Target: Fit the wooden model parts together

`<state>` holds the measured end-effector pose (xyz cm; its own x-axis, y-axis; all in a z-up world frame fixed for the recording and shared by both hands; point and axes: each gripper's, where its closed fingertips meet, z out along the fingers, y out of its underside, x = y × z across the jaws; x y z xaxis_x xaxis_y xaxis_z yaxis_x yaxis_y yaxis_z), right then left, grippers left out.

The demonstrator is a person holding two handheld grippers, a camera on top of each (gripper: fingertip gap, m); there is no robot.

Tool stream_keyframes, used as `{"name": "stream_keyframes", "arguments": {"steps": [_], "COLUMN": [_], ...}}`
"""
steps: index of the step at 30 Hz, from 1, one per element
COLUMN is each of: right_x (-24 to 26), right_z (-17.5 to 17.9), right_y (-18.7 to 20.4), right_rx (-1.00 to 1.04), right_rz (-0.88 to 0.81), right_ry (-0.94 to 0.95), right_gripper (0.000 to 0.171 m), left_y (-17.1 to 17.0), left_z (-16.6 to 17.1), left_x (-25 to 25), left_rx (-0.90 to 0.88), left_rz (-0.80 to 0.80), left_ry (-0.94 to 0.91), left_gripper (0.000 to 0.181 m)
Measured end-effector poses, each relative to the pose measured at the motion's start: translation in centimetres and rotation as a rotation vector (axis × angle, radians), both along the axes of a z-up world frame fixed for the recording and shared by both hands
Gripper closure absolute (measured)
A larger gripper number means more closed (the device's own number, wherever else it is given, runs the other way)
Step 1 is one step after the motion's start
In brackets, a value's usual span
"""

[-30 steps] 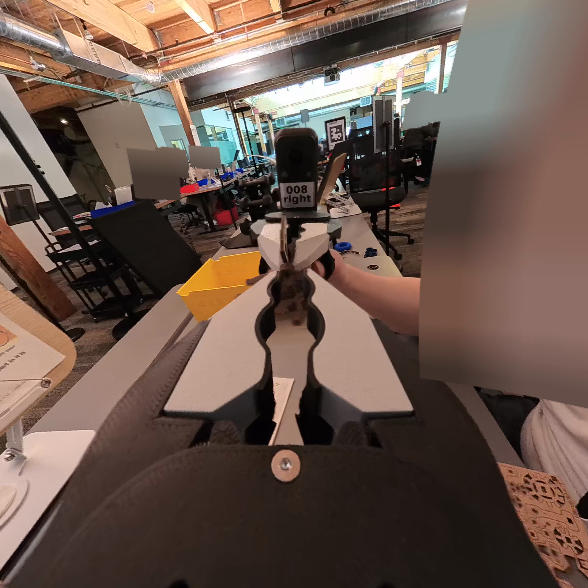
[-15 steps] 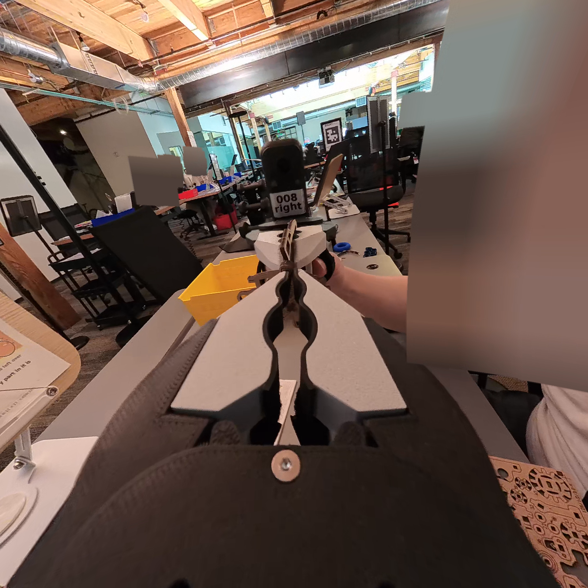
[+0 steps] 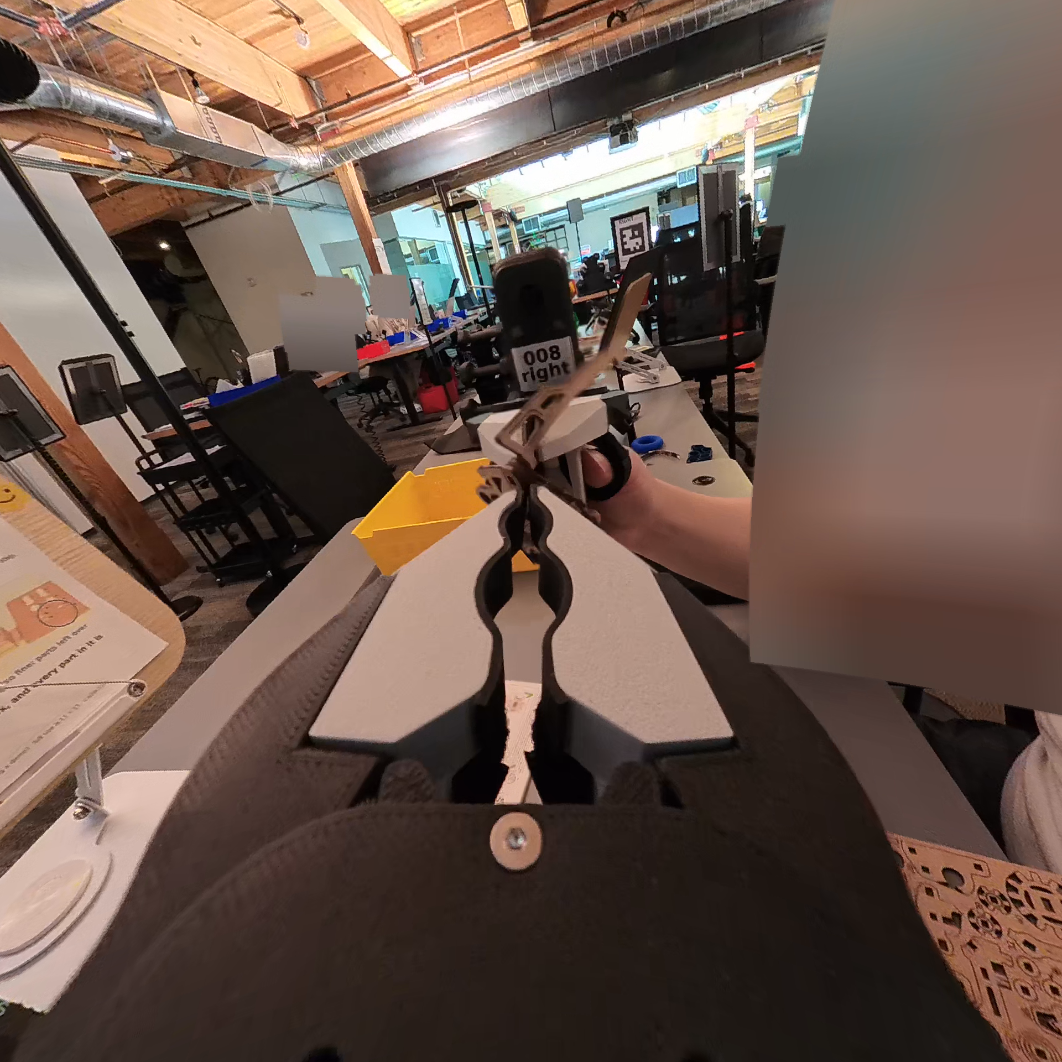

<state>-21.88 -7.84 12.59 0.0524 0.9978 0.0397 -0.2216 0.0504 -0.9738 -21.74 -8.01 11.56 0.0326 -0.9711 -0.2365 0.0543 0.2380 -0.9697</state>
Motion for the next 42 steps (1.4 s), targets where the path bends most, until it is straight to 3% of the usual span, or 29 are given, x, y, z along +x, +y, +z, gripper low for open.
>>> {"name": "stream_keyframes", "arguments": {"steps": [1,7,9,15,19,27,30,42], "right_x": [0.0,-0.1,-0.3,-0.4,0.2,-0.3,-0.3,-0.2], "right_z": [0.0,-0.1,-0.5,-0.8,0.0,-0.3,-0.1,-1.1], "right_y": [0.1,0.8,0.9,0.7,1.0,0.7,0.5,0.9], "right_rx": [0.001,-0.02,-0.019,-0.014,-0.077,-0.085,-0.073,-0.058], "right_rz": [-0.01,-0.049,-0.052,-0.043,-0.012,0.012,0.016,-0.001], "right_ry": [-0.003,-0.001,-0.025,-0.049,0.021,0.018,0.026,-0.067], "right_gripper": [0.17,0.162,0.171,0.171,0.171,0.171,0.171,0.168], "left_y": [0.1,0.3,0.2,0.3,0.9,0.8,0.2,0.4], "left_z": [0.1,-0.1,-0.2,0.0,0.4,-1.8,-1.7,-1.6], "left_x": [-0.1,0.1,0.2,0.0,-0.3,1.1,1.2,0.9], "left_rx": [-0.003,0.005,0.017,0.029,0.03,-0.016,-0.031,-0.04], "left_rz": [0.005,0.021,0.028,0.038,0.063,0.023,-0.026,-0.021], "left_ry": [-0.006,-0.002,0.002,-0.005,-0.024,0.059,0.049,0.055], "left_gripper": [0.181,0.181,0.181,0.18,0.168,0.164,0.174,0.175]}}
